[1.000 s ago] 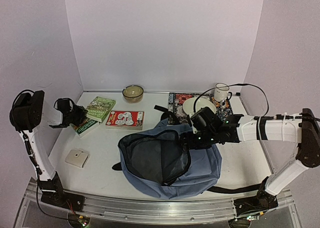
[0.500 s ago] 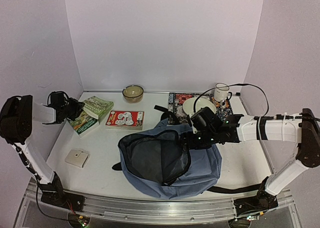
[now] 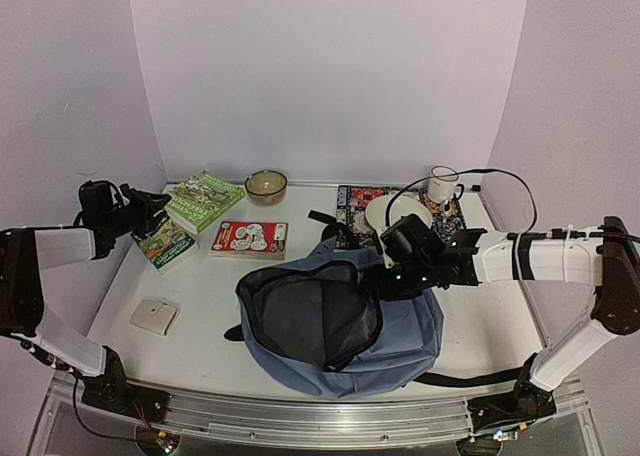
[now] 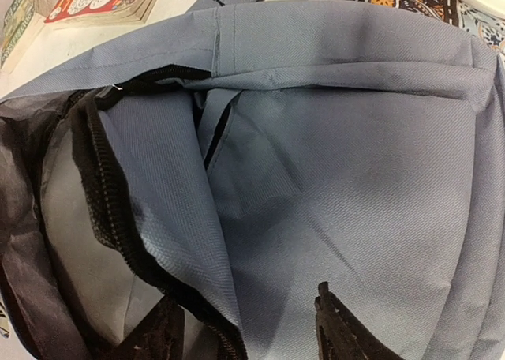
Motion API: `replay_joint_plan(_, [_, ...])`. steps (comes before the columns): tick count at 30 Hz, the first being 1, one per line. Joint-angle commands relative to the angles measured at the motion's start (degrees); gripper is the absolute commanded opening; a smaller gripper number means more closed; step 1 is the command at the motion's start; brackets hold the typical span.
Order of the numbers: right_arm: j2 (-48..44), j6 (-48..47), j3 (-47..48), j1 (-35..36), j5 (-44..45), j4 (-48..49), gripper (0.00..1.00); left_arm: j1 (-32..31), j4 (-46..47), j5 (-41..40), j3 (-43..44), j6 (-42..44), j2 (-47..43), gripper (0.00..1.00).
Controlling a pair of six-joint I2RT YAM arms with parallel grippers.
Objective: Pack the student bag
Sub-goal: Pick up the book from the book, then place the book in the largest pocket of the bag.
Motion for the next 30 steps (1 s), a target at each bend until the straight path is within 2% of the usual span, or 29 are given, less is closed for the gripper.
replay_joint_plan(1, [0.79,-0.35,1.95,-0.25,-0.94,-1.06,0.53,-1.07,4.13,9.74,-1.56,-3.25,-7.1,0.0])
replay_joint_plan(4, [1.07,-0.49,2.1,-0.26,-1.26,-0.98,0.52,-3.2,3.21,12.03,-4.07,-3.86,-10.5,0.0])
replay_joint_plan(8, [1.38,-0.61,2.31,-0.23,-2.6,-0.87,0.51,-6.71,-0.2,10.96,-8.34,-3.12,-17.1,0.0])
replay_joint_plan(11, [1.52,-0.69,2.3,-0.14,-3.42,-0.51,0.51,-10.22,-7.32,8.85,-9.24,0.61,-20.92,0.0])
replay_joint_plan(13, [1.65,-0.67,2.21,-0.17,-4.53,-0.37,0.52,-12.25,-15.99,6.02,-8.06,5.12,-23.47,0.0])
replay_joint_plan(15, [1.77,-0.69,1.99,-0.11,-5.54,-0.17,0.53,-12.95,-19.51,5.73,-8.05,7.08,-25.77,0.0])
replay_joint_plan(21, [1.94,-0.4,1.33,0.04,-7.21,-0.05,0.51,-13.11,-23.07,10.06,-10.65,5.23,-31.99,0.0])
replay_joint_plan(24, [1.14,-0.32,1.41,0.01,-7.32,-0.05,0.39,-13.26,-25.01,12.56,-11.88,4.69,-34.55,0.0])
replay_joint_plan(30, [-2.24,-0.21,2.65,0.03,-8.06,-0.05,0.04,-13.78,-28.97,17.07,-12.38,5.5,-37.59,0.0])
